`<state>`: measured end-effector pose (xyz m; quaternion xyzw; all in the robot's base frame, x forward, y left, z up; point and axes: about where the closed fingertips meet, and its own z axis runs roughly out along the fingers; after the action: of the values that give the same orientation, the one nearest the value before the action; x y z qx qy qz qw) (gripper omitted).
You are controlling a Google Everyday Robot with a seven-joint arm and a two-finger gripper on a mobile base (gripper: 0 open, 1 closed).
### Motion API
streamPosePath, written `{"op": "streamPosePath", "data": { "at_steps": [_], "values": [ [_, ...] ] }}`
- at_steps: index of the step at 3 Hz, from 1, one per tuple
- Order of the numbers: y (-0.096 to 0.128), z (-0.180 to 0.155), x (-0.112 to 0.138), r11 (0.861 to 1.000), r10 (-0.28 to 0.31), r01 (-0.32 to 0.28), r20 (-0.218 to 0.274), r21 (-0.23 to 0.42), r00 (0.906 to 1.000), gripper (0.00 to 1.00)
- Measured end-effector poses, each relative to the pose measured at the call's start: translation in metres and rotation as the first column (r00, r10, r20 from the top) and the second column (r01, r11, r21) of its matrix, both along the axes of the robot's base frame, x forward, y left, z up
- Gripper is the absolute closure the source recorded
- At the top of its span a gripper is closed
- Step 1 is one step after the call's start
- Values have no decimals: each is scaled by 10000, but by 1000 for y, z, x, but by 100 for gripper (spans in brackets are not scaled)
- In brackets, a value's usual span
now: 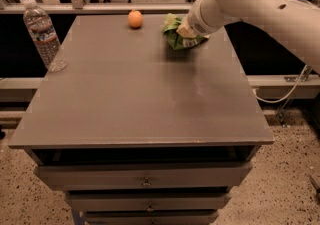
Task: Move green rice chip bag near orange
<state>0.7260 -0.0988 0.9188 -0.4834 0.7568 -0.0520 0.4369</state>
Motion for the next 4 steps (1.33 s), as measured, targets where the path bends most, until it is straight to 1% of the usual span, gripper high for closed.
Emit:
{"op": "streamPosePath", "data": {
  "at_steps": [1,2,3,4],
  "values": [
    [6,-6,43,9992,-200,212,341,-348,9992,100],
    [11,-13,71,9971,-282,321,553,-697,9981,100],
    [21,-19,94,9957,-197,255,660,-893,9976,100],
    [37,-20,107,9962,42,16,665,-872,9978,100]
  ]
}}
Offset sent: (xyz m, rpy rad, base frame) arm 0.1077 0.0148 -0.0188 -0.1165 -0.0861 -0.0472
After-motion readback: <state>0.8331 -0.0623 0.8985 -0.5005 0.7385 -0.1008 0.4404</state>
